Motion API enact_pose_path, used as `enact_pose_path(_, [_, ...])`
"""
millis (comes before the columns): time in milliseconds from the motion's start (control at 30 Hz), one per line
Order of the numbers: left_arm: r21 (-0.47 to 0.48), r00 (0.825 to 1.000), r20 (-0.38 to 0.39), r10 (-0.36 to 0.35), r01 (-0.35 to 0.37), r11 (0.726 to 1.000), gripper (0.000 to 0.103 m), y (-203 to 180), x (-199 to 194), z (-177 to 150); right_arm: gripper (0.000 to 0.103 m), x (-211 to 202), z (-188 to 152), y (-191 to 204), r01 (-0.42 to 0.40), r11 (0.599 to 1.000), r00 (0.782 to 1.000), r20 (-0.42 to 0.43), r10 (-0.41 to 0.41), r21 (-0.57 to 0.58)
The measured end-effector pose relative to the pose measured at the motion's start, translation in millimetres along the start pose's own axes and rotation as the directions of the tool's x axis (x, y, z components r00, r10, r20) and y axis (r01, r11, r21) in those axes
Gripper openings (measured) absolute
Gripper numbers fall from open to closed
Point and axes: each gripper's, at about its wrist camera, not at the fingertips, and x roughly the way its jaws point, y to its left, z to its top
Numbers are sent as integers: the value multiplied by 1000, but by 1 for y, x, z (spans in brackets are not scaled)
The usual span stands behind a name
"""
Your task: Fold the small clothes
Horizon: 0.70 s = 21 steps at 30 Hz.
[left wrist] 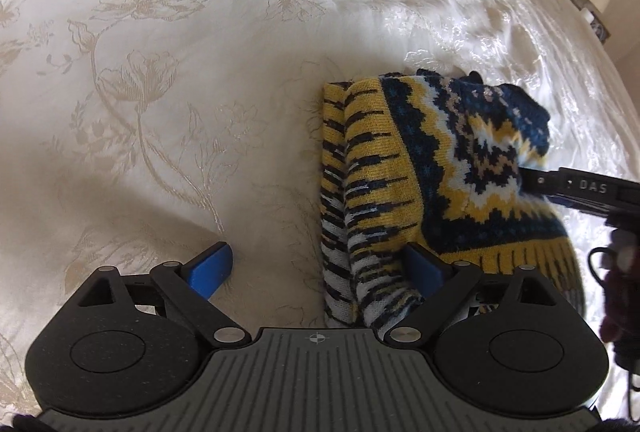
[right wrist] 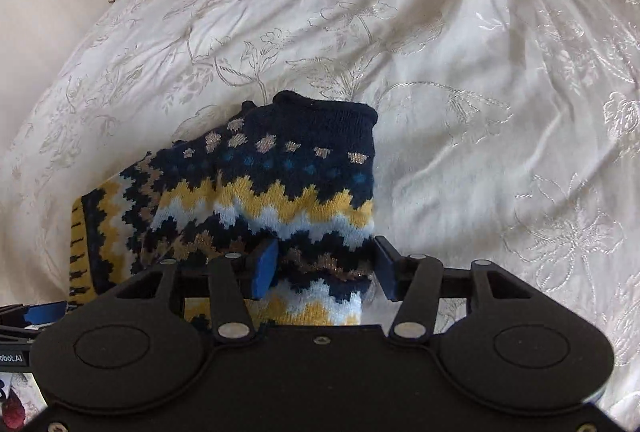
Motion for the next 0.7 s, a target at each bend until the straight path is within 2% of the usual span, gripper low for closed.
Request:
enact_pose_path(133, [-30,993,-14,-114,113,993,90,5,-8,-5,61,-6,-3,-17,-66,996,998,9,65,57])
enact_pose_path(200, [-45,985,-38,-166,165,985,90,7,-10,-12,69,-11,-7,-30,-106,988,994,12,106,108])
enact_pose_path(333, [-72,970,-93,-226,220,973,90,7,-4,-25,73,-20,-18,-52,-182,965,983,26,181,191])
enact_pose_path(433, [-128,956,-114,-269,255,958,90,9,8,-27,75,-19,-23,-63,-250,935,968,31,251,251])
enact_pose_path(633, [-193,917,-125,-379,353,916,90,5,33,-12,77,-1,-31,-68,-382,859,918,30,397,340])
enact_pose_path(667, [-199,907,-130,-402,373,906,88,5,36,-11,77,0,-33,-68,-393,849,913,36,407,353])
enact_pose_path(700, [-210,891,-135,-433,402,892,76,4,38,-10,77,0,-35,-68,-404,840,908,44,417,363])
